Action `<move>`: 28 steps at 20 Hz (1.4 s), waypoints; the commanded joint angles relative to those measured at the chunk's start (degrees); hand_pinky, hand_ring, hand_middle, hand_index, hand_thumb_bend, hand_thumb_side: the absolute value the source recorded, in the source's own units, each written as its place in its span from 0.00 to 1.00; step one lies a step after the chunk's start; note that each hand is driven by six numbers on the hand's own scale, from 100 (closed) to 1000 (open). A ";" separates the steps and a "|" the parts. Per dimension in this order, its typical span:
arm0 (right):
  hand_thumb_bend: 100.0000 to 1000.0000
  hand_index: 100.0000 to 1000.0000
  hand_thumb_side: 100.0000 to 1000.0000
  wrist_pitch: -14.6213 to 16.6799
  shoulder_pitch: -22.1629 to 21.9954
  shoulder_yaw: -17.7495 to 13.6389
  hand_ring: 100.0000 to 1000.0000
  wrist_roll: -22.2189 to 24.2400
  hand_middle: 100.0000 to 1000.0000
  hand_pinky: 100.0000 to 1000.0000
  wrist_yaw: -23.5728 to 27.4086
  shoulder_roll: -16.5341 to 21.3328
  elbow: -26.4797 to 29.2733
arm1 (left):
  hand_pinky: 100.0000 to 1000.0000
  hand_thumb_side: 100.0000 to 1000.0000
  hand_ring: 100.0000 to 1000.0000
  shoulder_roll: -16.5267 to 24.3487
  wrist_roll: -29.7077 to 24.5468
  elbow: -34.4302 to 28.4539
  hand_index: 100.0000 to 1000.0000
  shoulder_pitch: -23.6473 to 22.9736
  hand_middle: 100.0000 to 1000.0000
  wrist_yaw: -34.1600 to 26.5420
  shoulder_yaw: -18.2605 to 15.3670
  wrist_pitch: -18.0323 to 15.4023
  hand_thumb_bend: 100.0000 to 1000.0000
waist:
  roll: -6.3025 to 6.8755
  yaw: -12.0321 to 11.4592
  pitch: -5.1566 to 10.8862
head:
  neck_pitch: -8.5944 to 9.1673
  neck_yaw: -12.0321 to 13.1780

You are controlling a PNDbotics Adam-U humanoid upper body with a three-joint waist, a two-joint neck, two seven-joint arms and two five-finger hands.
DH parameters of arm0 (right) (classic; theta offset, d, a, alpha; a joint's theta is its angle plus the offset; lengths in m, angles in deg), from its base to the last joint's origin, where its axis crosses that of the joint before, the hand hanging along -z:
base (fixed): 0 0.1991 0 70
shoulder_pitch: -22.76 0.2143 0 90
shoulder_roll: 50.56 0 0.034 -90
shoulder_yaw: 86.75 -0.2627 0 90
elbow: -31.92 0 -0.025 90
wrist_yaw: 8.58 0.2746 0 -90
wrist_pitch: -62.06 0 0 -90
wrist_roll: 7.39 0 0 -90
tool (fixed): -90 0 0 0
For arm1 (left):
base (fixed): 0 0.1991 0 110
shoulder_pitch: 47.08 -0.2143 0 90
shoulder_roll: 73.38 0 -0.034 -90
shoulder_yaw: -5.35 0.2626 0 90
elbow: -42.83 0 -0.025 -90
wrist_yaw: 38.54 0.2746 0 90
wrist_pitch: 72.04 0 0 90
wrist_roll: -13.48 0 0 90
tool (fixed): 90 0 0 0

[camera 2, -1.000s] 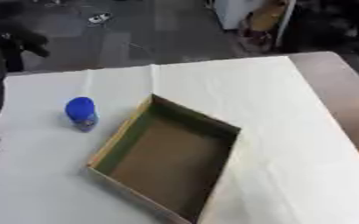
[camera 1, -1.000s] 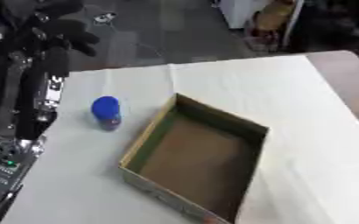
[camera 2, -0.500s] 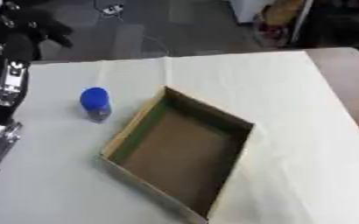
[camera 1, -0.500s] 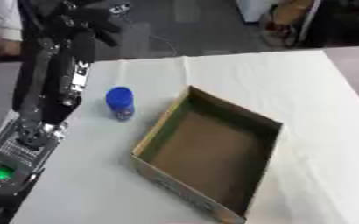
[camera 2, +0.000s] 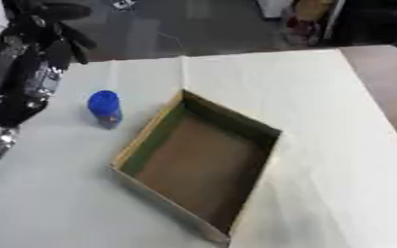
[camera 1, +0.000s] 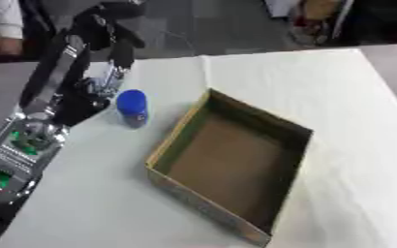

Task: Pick up objects on the table and place them in the box.

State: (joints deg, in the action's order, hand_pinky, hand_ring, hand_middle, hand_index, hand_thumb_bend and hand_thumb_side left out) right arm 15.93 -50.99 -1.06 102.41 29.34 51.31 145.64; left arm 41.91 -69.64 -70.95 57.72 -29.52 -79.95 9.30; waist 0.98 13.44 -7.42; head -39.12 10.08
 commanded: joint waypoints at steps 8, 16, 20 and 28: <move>0.00 0.23 0.72 8.09 1.47 0.83 0.33 6.99 0.33 0.01 -2.12 0.75 0.88 | 0.60 0.72 0.66 9.56 -8.86 10.73 0.90 5.92 0.87 10.17 2.68 6.02 0.13 | 0.35 1.04 0.67 | 0.79 0.82; 0.00 0.23 0.72 8.09 2.11 1.43 0.33 7.55 0.33 0.00 -2.04 0.77 0.88 | 0.67 0.63 0.71 11.13 -16.86 20.92 0.93 11.18 0.92 16.86 4.45 2.94 0.31 | 0.68 1.64 0.61 | 1.34 1.66; 0.00 0.23 0.72 8.09 2.24 1.64 0.33 7.86 0.33 0.00 -1.93 0.79 0.88 | 0.71 0.56 0.74 11.73 -20.21 24.86 0.94 12.70 0.95 18.07 4.43 2.79 0.39 | 0.80 1.78 0.65 | 1.28 1.46; 0.00 0.23 0.72 8.09 2.26 1.90 0.33 8.38 0.34 0.00 -1.92 0.79 0.88 | 0.61 0.44 0.77 12.00 -26.31 30.57 0.97 13.88 1.00 18.10 4.39 3.39 0.55 | 0.84 1.82 0.60 | 1.50 1.18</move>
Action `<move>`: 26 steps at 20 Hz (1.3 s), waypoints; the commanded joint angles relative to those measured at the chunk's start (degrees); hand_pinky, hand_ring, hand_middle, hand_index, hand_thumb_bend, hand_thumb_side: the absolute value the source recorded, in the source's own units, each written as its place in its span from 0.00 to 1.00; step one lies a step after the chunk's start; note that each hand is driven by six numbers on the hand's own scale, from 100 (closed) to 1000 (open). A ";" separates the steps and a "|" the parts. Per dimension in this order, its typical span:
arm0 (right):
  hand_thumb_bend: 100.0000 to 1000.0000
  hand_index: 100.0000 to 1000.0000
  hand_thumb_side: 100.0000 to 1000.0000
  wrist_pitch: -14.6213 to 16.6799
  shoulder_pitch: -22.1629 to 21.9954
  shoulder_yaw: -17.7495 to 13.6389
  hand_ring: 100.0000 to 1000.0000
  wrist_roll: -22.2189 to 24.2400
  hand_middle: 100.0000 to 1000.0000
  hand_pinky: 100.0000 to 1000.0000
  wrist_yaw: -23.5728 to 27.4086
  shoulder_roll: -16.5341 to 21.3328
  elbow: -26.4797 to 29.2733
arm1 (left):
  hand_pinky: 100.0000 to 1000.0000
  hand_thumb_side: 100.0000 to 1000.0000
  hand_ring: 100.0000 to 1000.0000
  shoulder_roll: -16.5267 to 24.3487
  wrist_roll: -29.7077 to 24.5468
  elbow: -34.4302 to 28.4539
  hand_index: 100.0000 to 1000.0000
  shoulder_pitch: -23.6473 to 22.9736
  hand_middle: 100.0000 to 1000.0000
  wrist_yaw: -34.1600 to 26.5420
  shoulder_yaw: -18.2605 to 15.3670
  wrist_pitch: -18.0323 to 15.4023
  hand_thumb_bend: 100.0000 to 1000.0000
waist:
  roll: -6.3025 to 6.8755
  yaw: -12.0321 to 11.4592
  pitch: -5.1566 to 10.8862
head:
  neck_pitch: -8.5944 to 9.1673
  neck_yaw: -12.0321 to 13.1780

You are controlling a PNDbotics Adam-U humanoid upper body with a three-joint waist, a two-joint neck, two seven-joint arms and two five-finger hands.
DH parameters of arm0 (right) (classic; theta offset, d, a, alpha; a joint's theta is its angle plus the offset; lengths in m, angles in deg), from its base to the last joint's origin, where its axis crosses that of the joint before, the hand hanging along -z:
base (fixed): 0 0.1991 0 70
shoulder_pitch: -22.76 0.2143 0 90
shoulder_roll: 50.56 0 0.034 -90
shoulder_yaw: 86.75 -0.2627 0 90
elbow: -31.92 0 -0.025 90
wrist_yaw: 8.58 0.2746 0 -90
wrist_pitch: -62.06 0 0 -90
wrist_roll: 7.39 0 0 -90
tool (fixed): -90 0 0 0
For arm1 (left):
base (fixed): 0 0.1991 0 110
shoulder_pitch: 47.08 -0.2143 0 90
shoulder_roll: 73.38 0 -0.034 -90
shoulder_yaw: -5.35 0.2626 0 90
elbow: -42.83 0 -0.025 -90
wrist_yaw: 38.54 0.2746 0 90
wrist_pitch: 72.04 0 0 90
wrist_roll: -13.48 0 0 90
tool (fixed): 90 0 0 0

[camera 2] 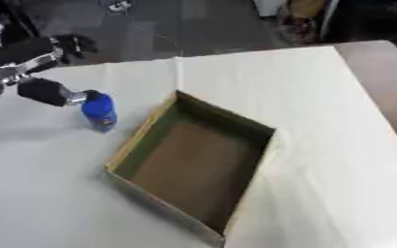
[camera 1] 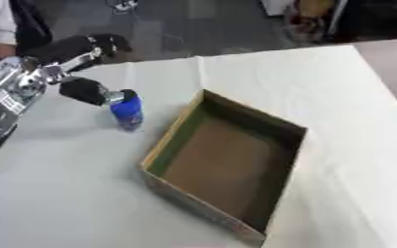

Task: Pick up objects on the table and place them in the box.

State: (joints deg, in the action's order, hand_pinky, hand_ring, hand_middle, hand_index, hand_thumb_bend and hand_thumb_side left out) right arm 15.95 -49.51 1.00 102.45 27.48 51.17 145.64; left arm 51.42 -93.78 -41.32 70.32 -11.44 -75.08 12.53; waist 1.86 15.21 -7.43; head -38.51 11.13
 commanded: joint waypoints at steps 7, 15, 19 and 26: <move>0.00 0.23 0.72 8.07 0.92 0.02 0.33 8.53 0.34 0.00 -0.11 0.91 0.87 | 0.59 0.30 0.77 2.68 -9.63 2.58 0.98 2.18 1.00 0.24 -0.56 1.00 0.59 | -0.01 0.16 0.55 | 1.01 0.31; 0.00 0.24 0.73 8.07 1.65 1.24 0.34 9.48 0.34 0.00 -0.46 0.40 0.87 | 0.61 0.27 0.77 2.58 -14.88 4.09 0.98 4.12 1.00 2.21 0.02 0.75 0.59 | 0.16 0.96 0.19 | 1.54 2.34; 0.00 0.24 0.74 8.07 2.27 1.44 0.34 9.73 0.34 0.00 -0.47 0.41 0.87 | 0.61 0.26 0.77 2.28 -15.73 4.85 0.98 5.09 1.00 3.86 0.47 -0.45 0.59 | 0.35 1.43 -0.02 | 1.65 3.11; 0.00 0.24 0.74 8.07 3.23 2.01 0.34 10.61 0.34 0.00 -0.48 0.14 0.87 | 0.65 0.25 0.78 1.51 -16.55 7.88 0.97 7.02 0.99 6.22 0.83 -2.37 0.58 | 0.60 2.10 -0.52 | 2.56 4.63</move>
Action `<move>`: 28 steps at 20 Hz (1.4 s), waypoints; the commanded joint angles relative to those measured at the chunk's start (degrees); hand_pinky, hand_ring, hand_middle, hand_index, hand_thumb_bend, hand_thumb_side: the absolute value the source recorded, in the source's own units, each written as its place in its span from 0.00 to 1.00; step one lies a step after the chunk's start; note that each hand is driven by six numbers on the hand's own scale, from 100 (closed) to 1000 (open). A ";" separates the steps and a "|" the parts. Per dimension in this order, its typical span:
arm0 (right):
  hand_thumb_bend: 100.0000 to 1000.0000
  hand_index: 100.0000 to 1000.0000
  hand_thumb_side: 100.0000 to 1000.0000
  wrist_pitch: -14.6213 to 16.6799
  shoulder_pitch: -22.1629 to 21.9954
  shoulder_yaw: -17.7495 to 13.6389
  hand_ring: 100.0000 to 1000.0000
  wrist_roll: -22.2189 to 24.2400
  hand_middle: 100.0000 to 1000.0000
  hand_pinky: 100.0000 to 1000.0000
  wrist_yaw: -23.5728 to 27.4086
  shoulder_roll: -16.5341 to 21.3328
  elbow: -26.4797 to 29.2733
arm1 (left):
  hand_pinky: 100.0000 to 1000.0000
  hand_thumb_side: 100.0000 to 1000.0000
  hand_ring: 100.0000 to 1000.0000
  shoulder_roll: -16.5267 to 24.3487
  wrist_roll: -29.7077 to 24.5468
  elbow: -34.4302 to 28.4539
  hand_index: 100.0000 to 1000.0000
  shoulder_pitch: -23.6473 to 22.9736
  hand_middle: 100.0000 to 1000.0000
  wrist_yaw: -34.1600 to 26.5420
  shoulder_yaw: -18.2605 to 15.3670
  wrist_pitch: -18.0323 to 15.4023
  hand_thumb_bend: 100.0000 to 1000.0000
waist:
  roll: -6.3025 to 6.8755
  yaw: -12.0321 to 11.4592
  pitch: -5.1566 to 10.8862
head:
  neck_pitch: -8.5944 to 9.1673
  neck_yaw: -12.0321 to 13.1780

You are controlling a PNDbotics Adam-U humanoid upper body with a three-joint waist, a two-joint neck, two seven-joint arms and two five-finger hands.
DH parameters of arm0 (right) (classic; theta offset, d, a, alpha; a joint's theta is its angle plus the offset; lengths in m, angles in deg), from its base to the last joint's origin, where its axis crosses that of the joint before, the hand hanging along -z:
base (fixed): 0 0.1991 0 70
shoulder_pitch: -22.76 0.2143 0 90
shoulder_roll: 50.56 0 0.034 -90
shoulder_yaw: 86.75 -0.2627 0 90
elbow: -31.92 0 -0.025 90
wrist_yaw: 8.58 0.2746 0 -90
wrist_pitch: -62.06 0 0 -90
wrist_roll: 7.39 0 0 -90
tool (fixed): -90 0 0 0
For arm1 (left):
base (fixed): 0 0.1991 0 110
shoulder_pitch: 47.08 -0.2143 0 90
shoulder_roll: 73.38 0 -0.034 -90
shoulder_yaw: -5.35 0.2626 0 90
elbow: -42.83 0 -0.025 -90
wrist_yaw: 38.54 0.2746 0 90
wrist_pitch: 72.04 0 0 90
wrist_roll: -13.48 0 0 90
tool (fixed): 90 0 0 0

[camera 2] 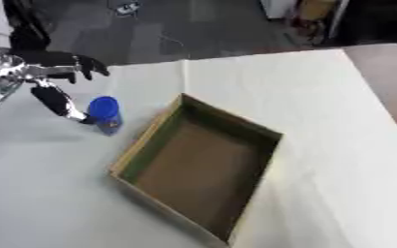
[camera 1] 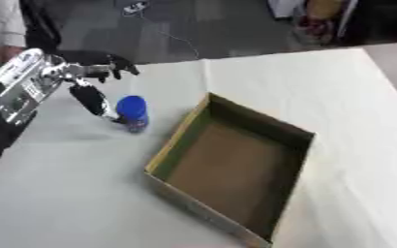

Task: Pick up objects on the table and place them in the box.

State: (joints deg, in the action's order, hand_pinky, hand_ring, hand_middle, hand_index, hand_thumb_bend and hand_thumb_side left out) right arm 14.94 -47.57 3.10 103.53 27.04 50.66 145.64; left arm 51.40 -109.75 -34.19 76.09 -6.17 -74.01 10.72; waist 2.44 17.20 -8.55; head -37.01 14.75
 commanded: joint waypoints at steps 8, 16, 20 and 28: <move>0.00 0.24 0.74 8.68 2.50 0.47 0.34 10.13 0.34 0.00 0.63 -0.15 0.87 | 0.70 0.25 0.79 0.01 -4.70 5.28 0.97 3.19 0.99 3.97 -0.68 -1.42 0.57 | 0.15 1.01 -0.19 | 2.40 2.02; 0.00 0.25 0.74 8.16 3.84 0.53 0.34 10.73 0.34 0.00 1.29 -0.60 0.87 | 0.73 0.26 0.80 -0.37 -9.24 7.68 0.97 3.64 0.99 6.38 -0.87 -2.30 0.57 | 0.46 2.11 -1.13 | 3.31 2.98; 0.00 0.25 0.74 8.17 4.32 0.56 0.34 11.14 0.34 0.00 1.52 -0.72 0.87 | 0.73 0.26 0.80 -0.32 -10.98 7.84 0.97 3.91 0.99 6.73 -1.14 -2.66 0.56 | 0.55 2.56 -1.66 | 4.05 2.54; 0.00 0.25 0.74 8.29 5.28 0.50 0.34 11.69 0.34 0.00 1.92 -0.73 0.87 | 0.73 0.26 0.80 0.08 -10.64 7.86 0.97 4.17 0.98 7.62 -1.58 -2.89 0.56 | 0.92 3.35 -2.64 | 6.15 2.54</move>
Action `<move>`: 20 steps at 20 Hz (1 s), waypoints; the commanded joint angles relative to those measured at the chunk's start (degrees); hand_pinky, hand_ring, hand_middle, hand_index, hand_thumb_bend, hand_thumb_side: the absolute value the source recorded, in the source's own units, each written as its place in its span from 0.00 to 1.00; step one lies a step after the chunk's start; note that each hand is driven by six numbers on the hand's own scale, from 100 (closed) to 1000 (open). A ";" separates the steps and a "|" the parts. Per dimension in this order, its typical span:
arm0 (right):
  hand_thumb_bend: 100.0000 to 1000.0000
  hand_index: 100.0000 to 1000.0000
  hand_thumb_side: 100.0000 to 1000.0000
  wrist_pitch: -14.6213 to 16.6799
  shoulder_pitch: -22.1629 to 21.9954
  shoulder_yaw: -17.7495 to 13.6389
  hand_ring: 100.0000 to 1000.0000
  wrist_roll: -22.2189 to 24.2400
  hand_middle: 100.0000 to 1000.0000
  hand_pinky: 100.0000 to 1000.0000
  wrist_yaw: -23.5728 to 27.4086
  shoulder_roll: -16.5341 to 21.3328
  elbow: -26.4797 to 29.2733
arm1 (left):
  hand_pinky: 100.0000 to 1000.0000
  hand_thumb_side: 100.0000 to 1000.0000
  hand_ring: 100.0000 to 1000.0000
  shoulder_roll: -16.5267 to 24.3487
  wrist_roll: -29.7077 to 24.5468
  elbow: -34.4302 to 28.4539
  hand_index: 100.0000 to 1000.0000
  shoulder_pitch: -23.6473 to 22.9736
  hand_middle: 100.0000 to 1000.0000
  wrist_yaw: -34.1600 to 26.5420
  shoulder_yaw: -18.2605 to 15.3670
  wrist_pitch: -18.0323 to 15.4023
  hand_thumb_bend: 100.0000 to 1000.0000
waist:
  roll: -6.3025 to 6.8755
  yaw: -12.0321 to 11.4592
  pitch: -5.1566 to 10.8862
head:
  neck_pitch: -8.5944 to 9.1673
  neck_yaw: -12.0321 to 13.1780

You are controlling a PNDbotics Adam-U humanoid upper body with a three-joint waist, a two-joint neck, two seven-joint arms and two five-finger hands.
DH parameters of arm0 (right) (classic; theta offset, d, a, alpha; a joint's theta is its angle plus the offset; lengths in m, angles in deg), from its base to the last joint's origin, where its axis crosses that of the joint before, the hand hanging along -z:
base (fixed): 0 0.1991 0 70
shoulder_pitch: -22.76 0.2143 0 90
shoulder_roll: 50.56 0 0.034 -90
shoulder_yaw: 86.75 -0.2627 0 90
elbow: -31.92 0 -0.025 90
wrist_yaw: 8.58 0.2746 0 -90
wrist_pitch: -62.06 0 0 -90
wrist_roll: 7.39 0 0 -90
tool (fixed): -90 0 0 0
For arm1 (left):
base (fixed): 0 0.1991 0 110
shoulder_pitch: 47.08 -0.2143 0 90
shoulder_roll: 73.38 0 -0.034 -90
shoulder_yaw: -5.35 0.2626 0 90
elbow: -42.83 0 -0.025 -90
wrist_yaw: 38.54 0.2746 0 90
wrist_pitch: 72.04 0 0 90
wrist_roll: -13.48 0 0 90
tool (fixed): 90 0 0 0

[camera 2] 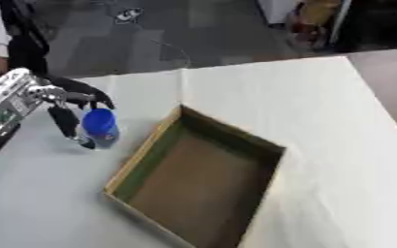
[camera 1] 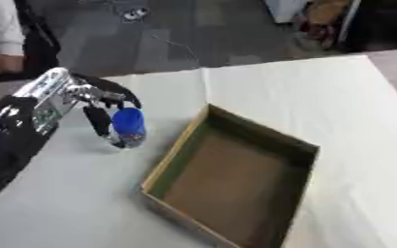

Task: Pick up objects on the table and place them in the box.

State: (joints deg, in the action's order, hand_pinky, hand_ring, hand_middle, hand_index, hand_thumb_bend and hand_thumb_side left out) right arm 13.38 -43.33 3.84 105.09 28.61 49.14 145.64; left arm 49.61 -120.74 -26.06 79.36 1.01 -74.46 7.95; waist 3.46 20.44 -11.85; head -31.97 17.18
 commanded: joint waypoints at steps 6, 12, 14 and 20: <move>0.00 0.25 0.74 9.82 1.70 -0.10 0.34 10.52 0.34 0.00 0.43 0.62 0.87 | 0.74 0.26 0.80 2.32 1.02 -0.11 0.97 1.04 0.98 0.62 -1.56 -0.17 0.55 | 0.19 0.61 -0.04 | 1.46 0.69; 0.00 0.25 0.74 9.74 2.16 0.01 0.34 10.81 0.34 0.00 0.43 0.48 0.87 | 0.73 0.25 0.80 2.75 1.46 0.05 0.97 1.13 0.98 0.79 -1.99 -0.17 0.55 | 0.45 0.93 -0.51 | 1.71 1.29; 0.00 0.25 0.74 9.70 2.26 0.04 0.34 10.89 0.34 0.00 0.43 0.47 0.87 | 0.72 0.24 0.80 2.86 1.55 0.13 0.97 1.14 0.98 0.79 -2.09 -0.18 0.54 | 0.52 0.99 -0.59 | 1.71 1.32; 0.00 0.25 0.75 9.60 2.46 0.12 0.34 11.19 0.34 0.00 0.32 0.50 0.87 | 0.67 0.21 0.79 3.05 1.64 0.46 0.97 1.12 0.97 0.86 -2.25 -0.14 0.51 | 0.66 1.02 -0.70 | 1.56 1.35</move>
State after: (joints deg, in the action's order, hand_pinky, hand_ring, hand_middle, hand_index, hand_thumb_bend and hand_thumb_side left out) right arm 12.70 -41.65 4.16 105.77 28.98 49.09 145.64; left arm 49.98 -119.29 -25.35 79.61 1.59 -75.64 7.79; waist 4.20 21.38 -13.40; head -31.01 18.12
